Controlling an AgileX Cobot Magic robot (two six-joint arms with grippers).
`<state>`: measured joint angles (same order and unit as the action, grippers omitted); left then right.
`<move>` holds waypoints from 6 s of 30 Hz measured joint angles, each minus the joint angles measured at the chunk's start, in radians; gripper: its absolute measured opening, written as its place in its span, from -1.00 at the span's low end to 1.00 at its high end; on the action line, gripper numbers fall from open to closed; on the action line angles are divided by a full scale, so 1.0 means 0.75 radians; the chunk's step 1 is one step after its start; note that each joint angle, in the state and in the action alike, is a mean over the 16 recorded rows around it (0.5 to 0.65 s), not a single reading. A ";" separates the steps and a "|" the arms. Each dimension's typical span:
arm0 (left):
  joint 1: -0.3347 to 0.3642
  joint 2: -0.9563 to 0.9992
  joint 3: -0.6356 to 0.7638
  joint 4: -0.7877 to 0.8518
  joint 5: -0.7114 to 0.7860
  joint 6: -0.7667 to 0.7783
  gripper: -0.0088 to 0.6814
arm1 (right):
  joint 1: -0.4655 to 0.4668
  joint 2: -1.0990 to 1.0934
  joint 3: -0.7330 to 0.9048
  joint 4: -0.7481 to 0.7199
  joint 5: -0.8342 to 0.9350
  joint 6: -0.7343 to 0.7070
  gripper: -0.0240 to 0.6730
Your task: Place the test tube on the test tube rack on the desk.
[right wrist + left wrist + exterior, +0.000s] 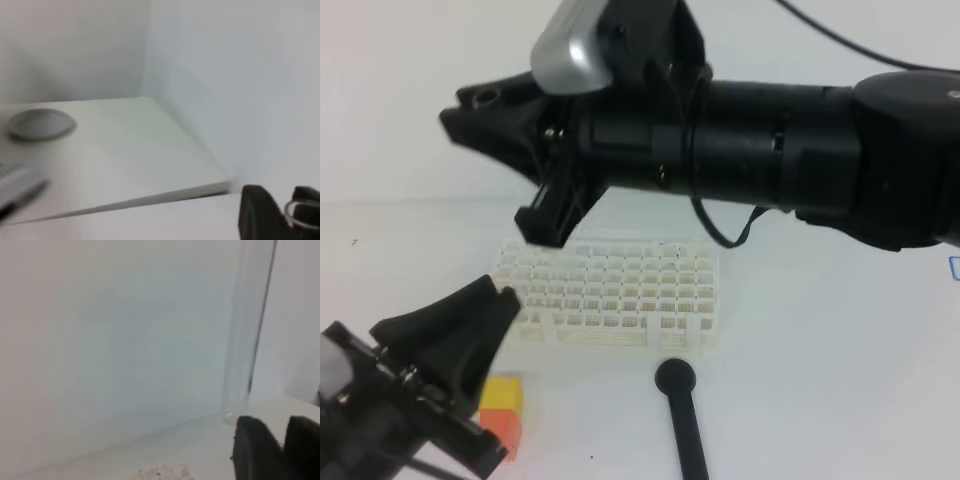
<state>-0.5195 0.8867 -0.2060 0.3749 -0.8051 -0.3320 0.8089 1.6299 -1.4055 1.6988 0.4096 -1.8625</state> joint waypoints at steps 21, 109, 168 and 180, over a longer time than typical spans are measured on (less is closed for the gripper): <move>0.000 -0.872 0.031 -0.131 1.033 0.046 -0.97 | 0.001 -0.091 -0.006 0.018 -0.183 -0.039 -0.59; 0.000 -0.956 0.031 -0.122 1.108 0.006 -0.98 | 0.219 0.893 -0.414 -1.740 -1.390 1.968 -0.60; 0.000 -0.956 0.031 -0.122 1.108 0.006 -0.98 | 0.241 0.938 -0.280 -1.702 -1.508 2.031 -0.60; 0.000 -0.956 0.031 -0.122 1.108 0.006 -0.98 | 0.241 0.960 -0.278 -1.720 -1.494 2.018 -0.60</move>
<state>-0.5195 0.1696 -0.1829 0.2836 0.0257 -0.3273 0.9895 2.3502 -1.6140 0.4085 -0.7111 -0.3487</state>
